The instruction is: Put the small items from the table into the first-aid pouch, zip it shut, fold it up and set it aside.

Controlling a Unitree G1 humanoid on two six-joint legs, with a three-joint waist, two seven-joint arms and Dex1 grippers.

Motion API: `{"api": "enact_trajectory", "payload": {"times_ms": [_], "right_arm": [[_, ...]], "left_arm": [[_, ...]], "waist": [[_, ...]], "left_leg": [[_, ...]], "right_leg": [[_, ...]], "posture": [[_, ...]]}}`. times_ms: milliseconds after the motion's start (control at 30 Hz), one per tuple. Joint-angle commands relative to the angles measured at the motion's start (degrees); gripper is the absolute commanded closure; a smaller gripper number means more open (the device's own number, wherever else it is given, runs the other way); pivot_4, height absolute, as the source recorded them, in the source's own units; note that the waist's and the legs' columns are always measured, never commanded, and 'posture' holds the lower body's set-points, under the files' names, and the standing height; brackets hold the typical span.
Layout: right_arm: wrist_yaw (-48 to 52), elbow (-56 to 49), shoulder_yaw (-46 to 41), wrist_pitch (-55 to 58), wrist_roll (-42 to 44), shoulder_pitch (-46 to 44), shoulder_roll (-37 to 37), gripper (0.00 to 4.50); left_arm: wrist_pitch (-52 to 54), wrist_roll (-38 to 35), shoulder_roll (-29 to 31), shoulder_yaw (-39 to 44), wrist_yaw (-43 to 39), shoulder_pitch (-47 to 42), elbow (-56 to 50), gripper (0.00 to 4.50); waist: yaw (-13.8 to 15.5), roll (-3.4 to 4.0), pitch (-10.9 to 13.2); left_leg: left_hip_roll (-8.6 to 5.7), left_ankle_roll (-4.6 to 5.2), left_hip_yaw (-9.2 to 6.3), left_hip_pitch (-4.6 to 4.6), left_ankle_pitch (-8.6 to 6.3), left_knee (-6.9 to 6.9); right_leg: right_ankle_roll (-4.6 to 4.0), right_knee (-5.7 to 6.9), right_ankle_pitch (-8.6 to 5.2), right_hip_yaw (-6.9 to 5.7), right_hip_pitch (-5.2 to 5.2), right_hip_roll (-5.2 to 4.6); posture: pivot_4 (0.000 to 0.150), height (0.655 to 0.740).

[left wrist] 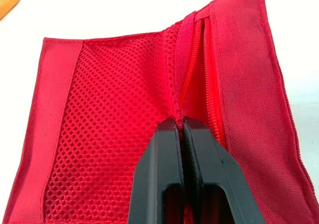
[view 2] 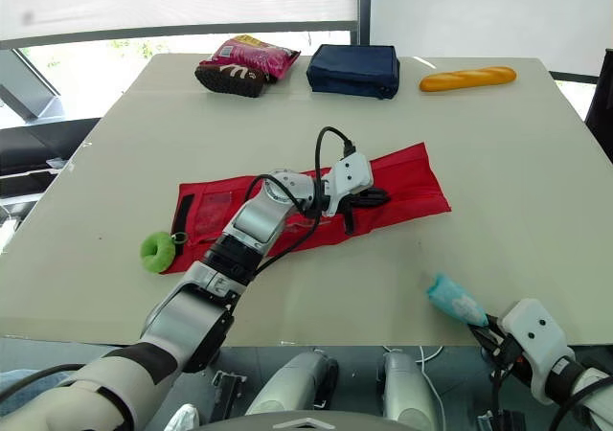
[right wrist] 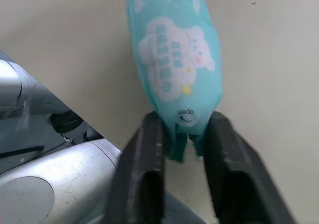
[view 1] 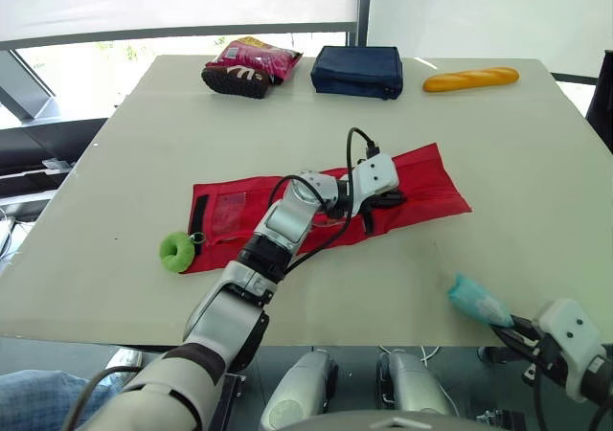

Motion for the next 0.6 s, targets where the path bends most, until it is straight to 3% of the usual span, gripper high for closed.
{"api": "enact_trajectory", "payload": {"times_ms": [33, 167, 400, 600], "right_arm": [[-0.3, -6.3, -5.1, 4.0, 6.7, -1.9, -0.5, 4.45], [-7.1, -11.2, -4.5, 15.3, 14.4, -17.0, -4.3, 4.45], [-16.7, -4.9, 10.4, 34.8, 14.7, -43.0, -9.0, 4.45], [-19.3, -1.1, 19.5, 43.9, 11.0, -47.4, -12.9, 4.45]], "left_arm": [[-1.3, -0.4, -0.7, 0.5, 0.2, -0.9, -1.0, 4.5], [-2.0, -0.2, -1.6, 0.1, 0.3, -1.1, 0.1, 4.5], [-3.1, 0.1, -3.5, -0.9, -0.3, -0.9, 0.7, 4.5], [-3.3, 0.4, -4.0, -1.3, -0.6, -0.2, 0.5, 4.5]], "waist": [[0.0, 0.0, 0.0], [-0.4, -0.09, 0.1], [0.0, -0.08, 0.1], [0.2, -0.07, 0.1]], "left_leg": [[0.0, 0.0, 0.0, 0.0, 0.0, 0.0], [0.01, 0.03, -0.01, 0.01, 0.02, 0.01], [0.02, 0.13, 0.06, -0.17, 0.08, 0.03], [-0.02, 0.17, 0.05, -0.77, 0.07, 0.18]], "right_leg": [[0.0, 0.0, 0.0, 0.0, 0.0, 0.0], [0.04, 0.0, 0.03, -0.07, 0.01, -0.01], [-0.09, -0.11, 0.26, -0.21, -0.13, -0.12], [-0.25, -0.14, 0.37, -0.21, -0.62, -0.15]], "posture": [[0.15, 0.7293], [0.15, 0.7293], [0.15, 0.7293], [0.15, 0.7293]]}}
